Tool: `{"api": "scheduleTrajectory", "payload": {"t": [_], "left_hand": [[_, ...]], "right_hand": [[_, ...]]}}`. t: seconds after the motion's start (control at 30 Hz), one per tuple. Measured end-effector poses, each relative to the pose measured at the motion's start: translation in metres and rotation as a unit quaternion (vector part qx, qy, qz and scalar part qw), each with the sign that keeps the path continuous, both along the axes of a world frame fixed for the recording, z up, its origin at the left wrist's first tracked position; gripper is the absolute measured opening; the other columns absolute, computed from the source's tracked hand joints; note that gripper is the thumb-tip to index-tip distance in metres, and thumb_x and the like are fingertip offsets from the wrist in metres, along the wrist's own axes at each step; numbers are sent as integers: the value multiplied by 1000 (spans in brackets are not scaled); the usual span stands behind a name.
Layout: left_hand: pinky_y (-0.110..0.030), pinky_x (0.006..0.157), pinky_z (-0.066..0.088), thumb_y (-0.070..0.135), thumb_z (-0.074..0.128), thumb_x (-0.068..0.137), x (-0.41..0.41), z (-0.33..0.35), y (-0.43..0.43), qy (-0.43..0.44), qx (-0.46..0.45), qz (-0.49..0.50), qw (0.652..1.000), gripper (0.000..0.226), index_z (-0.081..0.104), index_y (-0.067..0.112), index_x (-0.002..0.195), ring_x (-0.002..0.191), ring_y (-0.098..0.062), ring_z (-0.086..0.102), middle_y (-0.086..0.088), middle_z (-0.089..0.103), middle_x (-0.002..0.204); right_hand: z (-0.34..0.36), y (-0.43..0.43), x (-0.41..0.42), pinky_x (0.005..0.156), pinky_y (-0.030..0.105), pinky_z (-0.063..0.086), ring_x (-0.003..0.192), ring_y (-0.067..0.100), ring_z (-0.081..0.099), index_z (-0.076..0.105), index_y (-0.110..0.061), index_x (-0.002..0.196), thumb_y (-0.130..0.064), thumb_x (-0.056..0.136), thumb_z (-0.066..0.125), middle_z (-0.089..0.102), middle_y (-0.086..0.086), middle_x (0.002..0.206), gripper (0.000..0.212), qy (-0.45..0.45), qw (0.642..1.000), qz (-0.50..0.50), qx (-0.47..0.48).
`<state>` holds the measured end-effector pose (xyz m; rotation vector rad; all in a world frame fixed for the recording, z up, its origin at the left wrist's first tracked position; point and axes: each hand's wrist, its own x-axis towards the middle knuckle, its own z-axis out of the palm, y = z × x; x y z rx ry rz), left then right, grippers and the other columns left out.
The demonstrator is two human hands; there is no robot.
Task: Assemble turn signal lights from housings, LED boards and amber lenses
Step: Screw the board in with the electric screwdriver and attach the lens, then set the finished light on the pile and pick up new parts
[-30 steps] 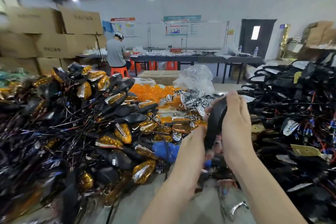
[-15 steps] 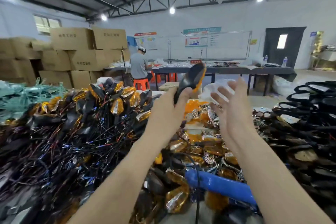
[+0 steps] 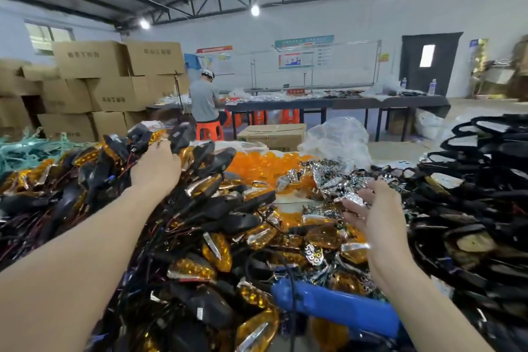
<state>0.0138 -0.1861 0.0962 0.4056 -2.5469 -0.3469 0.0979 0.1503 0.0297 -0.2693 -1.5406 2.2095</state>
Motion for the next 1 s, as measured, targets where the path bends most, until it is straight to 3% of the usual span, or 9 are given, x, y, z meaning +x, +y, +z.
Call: {"api": "scheduleTrajectory", "payload": {"t": [0.1,0.3,0.47,0.6,0.67,0.73,0.8,0.87,1.0], "left_hand": [[-55,95,42,24,46,101,2,-6,3,21,-35,36,999,45,41,4,142,126,-46,42,-27,43,138],[-58,107,30,22,52,96,9,-15,28,97,25,68,993,53,35,-2,140,130,-50,33,-32,31,143],[-55,98,38,16,53,91,11,-22,92,187,-76,-58,978,46,45,3,134,119,-45,43,-26,41,134],[-40,95,47,18,50,97,9,-45,161,80,-37,-268,959,34,54,12,130,114,-27,51,-12,49,128],[-34,80,52,21,46,101,12,-61,192,-49,-4,-358,933,29,58,15,127,95,-17,59,-3,58,116],[-30,64,52,26,44,102,15,-77,217,-142,-34,-416,898,28,58,20,125,75,-11,59,4,62,100],[-35,82,54,34,45,102,19,-93,236,-168,-108,-446,872,30,57,25,128,94,-14,59,4,61,110],[-40,100,44,46,44,101,21,-109,250,-149,-181,-449,862,40,50,28,136,118,-19,48,0,52,126],[-45,107,37,58,46,96,22,-132,263,-141,-252,-447,847,60,33,31,149,129,-25,40,-4,41,140]], "right_hand": [[-4,9,-1,81,36,56,91,16,69,52,-33,106,-38,108,41,61,-2,111,13,-5,1000,-7,10],[-19,27,1,75,30,57,87,13,69,54,-33,105,-35,108,42,59,-1,112,13,-17,1000,-7,-19],[-34,41,3,71,31,57,88,17,69,54,-31,109,-32,109,42,59,0,112,13,-31,999,-23,-31],[-46,48,4,77,34,58,91,16,69,53,-34,102,-34,109,41,61,-2,113,13,-50,998,-37,-13],[-52,52,4,83,37,59,91,15,69,52,-32,104,-35,109,42,60,-1,113,12,-60,997,-40,-1],[-58,57,5,84,35,57,97,15,67,52,-31,112,-35,109,41,59,-3,113,12,-70,996,-43,22],[-62,63,5,81,33,56,100,15,66,53,-31,112,-30,109,40,58,-5,111,13,-81,995,-44,43],[-65,70,6,80,33,56,97,15,65,54,-32,106,-25,108,40,58,-6,107,16,-98,992,-44,61],[-68,84,8,85,42,58,86,13,62,56,-27,112,-25,107,40,58,-6,101,17,-129,987,-47,81]]}}
